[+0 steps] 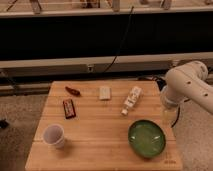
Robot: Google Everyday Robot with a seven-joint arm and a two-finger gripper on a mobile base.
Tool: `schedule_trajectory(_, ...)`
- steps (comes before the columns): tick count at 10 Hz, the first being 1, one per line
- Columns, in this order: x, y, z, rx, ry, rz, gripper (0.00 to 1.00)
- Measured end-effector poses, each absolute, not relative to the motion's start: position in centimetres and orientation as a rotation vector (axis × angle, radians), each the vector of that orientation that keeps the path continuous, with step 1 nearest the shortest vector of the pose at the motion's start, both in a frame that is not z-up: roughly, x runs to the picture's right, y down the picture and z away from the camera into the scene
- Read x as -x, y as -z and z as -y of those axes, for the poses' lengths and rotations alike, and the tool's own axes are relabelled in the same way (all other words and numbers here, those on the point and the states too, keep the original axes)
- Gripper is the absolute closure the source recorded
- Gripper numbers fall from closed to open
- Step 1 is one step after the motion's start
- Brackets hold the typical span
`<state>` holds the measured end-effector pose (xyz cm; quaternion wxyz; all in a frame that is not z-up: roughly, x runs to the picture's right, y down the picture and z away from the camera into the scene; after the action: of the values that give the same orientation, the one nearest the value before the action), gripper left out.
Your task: Move the arm in a circular motion
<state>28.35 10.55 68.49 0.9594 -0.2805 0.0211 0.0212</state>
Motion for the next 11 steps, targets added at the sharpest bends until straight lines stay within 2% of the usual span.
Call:
schedule_trajectory(3,-25.0,-69.8,-8.9,0.566,0.003,-0.045,0.2)
schedule_trajectory(11,-21.5,-71.5,-6.8,0.555,0.08,-0.047,0.2)
